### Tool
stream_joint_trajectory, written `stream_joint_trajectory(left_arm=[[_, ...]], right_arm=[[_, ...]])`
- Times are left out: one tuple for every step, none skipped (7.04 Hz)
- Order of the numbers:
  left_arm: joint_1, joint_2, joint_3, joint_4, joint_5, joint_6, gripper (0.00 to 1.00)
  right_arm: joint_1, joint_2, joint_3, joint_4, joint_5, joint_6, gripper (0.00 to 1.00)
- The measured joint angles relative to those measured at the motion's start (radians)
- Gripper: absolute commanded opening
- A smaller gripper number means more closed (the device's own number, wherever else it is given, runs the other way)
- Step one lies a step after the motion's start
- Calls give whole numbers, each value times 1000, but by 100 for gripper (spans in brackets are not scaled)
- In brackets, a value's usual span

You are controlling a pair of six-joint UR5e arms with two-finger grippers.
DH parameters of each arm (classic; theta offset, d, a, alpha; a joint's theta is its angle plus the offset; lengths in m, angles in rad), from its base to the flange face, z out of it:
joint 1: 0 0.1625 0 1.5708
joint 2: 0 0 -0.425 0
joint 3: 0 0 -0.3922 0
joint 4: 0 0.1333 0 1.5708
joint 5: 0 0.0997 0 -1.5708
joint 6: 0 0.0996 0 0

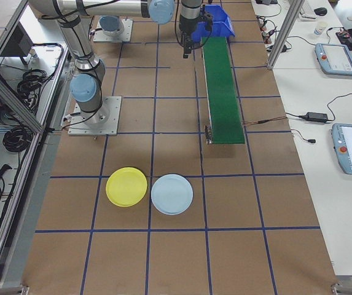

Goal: Move block left to right into plate

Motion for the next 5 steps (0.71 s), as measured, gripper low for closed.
stream_joint_trajectory(left_arm=[[-14,58,6,-22,3,-3,46],[-32,111,10,-37,3,-11,46],[-60,147,21,-38,3,-39,46],[-103,162,34,-34,2,-92,46],[-153,153,41,-15,0,-154,46]], right_arm=[[0,0,0,0,0,0,100],[0,0,0,0,-1,0,100],[0,0,0,0,0,0,100],[0,0,0,0,0,0,100],[0,0,0,0,0,0,100]])
